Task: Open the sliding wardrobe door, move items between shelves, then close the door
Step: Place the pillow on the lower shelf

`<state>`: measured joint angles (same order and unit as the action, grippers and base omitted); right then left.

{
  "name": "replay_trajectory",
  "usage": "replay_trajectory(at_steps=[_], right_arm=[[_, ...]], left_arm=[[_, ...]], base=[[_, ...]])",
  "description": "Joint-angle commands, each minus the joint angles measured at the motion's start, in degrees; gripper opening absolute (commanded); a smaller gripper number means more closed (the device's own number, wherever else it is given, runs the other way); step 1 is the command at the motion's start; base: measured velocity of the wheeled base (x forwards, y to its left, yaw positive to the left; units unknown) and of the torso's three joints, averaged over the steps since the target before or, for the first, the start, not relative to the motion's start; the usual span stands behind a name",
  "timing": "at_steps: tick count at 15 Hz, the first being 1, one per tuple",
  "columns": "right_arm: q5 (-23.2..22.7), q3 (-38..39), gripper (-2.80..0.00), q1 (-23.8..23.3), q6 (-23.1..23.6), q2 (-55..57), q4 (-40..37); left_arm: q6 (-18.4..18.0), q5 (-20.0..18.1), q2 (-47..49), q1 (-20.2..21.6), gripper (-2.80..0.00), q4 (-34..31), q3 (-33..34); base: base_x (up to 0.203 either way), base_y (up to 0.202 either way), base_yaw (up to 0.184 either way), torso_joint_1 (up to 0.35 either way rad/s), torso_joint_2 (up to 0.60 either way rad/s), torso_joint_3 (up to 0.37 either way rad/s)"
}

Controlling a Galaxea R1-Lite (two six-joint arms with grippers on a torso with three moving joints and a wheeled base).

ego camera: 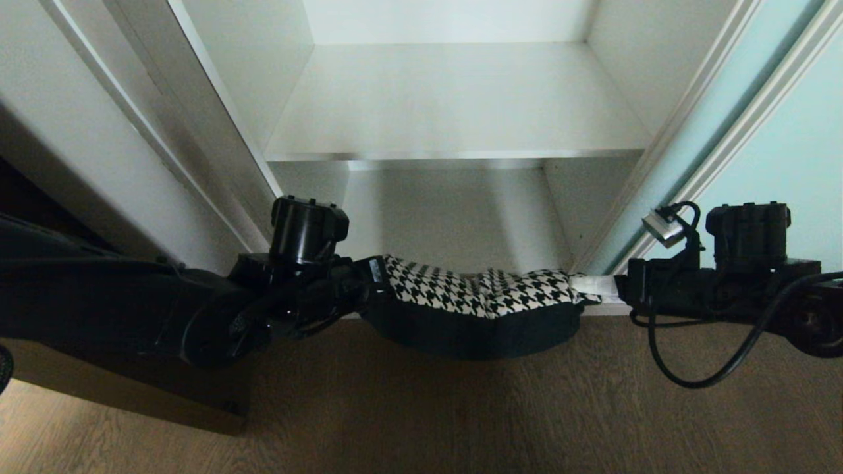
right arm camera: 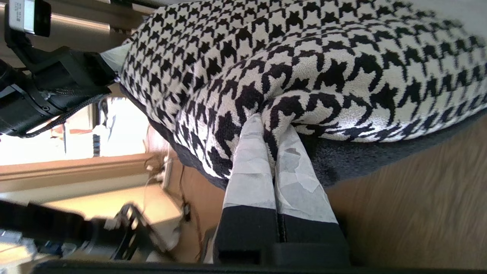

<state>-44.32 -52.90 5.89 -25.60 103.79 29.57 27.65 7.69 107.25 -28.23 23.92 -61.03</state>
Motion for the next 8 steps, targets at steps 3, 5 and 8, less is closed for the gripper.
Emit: replay_trajectory(at_steps=[3, 5, 8], right_arm=[[-0.27, -9.77, -2.80, 0.08, -0.02, 7.45, 1.17], [-0.24, -14.24, -2.80, 0.05, 0.01, 11.13, 2.93], [-0.16, -20.18, -2.80, 0.09, 0.02, 18.44, 8.04]], left_arm=[[-0.30, 1.26, 6.06, 3.69, -2.80, 0.54, -9.56], [-1.11, 2.63, 10.43, 5.49, -2.80, 1.06, -13.93], [-4.46, 3.45, 18.50, 8.07, -2.80, 8.18, -18.07]], base=[[0.000, 0.000, 0.000, 0.000, 0.00, 0.000], [0.000, 0.000, 0.000, 0.000, 0.00, 0.000], [0.000, 0.000, 0.000, 0.000, 0.00, 0.000]])
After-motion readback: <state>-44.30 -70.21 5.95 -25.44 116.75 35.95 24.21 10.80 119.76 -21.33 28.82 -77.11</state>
